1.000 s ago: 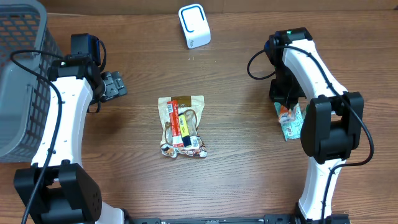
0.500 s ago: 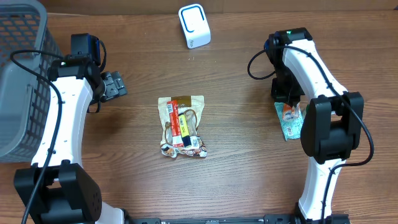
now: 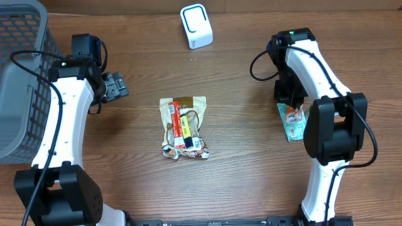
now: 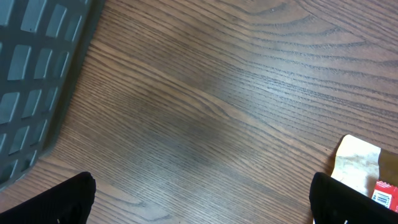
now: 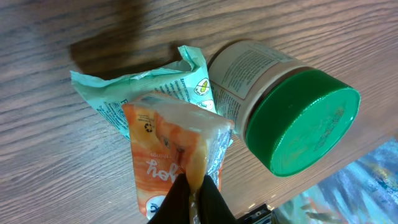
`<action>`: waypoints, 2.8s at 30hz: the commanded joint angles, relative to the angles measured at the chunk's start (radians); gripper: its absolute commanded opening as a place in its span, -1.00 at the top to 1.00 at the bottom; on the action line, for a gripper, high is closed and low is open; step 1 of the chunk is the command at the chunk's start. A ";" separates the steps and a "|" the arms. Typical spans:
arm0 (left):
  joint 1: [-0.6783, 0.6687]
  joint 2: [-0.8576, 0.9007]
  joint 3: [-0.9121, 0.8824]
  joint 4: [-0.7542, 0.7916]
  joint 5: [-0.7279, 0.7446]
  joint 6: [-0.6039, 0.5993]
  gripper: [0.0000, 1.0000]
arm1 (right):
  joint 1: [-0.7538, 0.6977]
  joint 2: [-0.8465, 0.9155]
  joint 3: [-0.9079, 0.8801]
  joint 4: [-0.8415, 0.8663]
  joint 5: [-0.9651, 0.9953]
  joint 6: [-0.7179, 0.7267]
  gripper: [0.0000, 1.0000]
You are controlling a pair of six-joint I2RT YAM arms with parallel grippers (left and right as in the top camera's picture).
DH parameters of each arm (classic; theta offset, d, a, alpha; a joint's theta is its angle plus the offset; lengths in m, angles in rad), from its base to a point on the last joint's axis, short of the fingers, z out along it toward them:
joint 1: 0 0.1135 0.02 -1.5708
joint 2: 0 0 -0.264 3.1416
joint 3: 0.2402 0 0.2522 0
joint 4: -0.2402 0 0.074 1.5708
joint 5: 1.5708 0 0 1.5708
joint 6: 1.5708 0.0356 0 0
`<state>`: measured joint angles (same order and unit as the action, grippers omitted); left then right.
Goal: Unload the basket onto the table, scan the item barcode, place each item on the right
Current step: 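Carry the orange box right and set it beside the teal pack, then move the right gripper to the center bundle and lower onto it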
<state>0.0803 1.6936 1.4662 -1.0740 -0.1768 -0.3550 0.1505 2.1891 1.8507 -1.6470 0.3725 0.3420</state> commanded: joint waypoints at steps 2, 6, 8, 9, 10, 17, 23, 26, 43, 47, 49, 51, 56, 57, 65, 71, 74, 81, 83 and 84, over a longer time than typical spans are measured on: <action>-0.002 -0.014 0.014 0.002 -0.006 0.019 -1.00 | 0.000 -0.025 0.001 -0.006 0.004 -0.002 0.77; -0.002 -0.014 0.014 0.002 -0.006 0.019 -1.00 | 0.000 -0.025 0.001 -0.010 0.004 -0.002 0.67; -0.002 -0.014 0.014 0.002 -0.006 0.019 -1.00 | 0.000 -0.025 0.001 -0.013 0.004 -0.002 0.62; -0.002 -0.014 0.014 0.002 -0.006 0.019 -1.00 | 0.000 -0.025 0.001 -0.012 0.004 -0.002 0.62; -0.002 -0.014 0.014 0.002 -0.006 0.019 -0.99 | 0.000 -0.025 0.001 -0.011 0.005 -0.002 0.62; -0.002 -0.014 0.014 0.002 -0.006 0.019 -1.00 | 0.000 -0.025 0.001 0.053 -0.069 -0.002 0.56; -0.002 -0.014 0.014 0.002 -0.006 0.019 -0.99 | 0.000 -0.025 0.001 0.161 -0.283 -0.002 0.53; -0.002 -0.014 0.014 0.002 -0.006 0.019 -0.99 | 0.000 -0.025 0.001 0.217 -0.434 -0.002 0.52; -0.002 -0.014 0.014 0.002 -0.006 0.019 -1.00 | 0.154 -0.025 0.001 0.320 -0.622 -0.002 0.52; -0.002 -0.014 0.014 0.002 -0.006 0.019 -1.00 | 0.236 -0.025 0.001 0.318 -0.627 -0.001 0.53; -0.002 -0.014 0.014 0.002 -0.006 0.019 -1.00 | 0.283 -0.025 0.001 0.315 -0.640 0.001 0.53; -0.002 -0.014 0.014 0.002 -0.006 0.019 -0.99 | 0.330 -0.025 0.001 0.306 -0.640 0.003 0.53; -0.002 -0.014 0.014 0.002 -0.006 0.019 -1.00 | 0.443 -0.025 0.001 0.296 -0.640 0.006 0.53; -0.002 -0.014 0.014 0.002 -0.006 0.019 -1.00 | 0.464 -0.025 0.001 0.296 -0.639 0.006 0.53; -0.002 -0.014 0.014 0.002 -0.006 0.019 -1.00 | 0.569 -0.025 0.001 0.298 -0.636 0.041 0.52; -0.002 -0.014 0.014 0.002 -0.006 0.019 -1.00 | 0.590 -0.025 0.001 0.326 -0.619 0.056 0.52; -0.002 -0.014 0.014 0.002 -0.006 0.019 -1.00 | 0.590 -0.025 0.001 0.339 -0.590 0.082 0.51; -0.002 -0.014 0.014 0.002 -0.006 0.019 -0.99 | 0.590 -0.025 0.001 0.396 -0.591 0.082 0.51; -0.002 -0.014 0.014 0.002 -0.006 0.019 -1.00 | 0.590 -0.025 0.001 0.414 -0.591 0.089 0.51; -0.002 -0.014 0.014 0.002 -0.006 0.019 -1.00 | 0.590 -0.025 0.001 0.418 -0.590 0.102 0.51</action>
<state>0.0803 1.6936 1.4662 -1.0740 -0.1768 -0.3550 0.7368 2.1891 1.8507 -1.2377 -0.2279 0.4194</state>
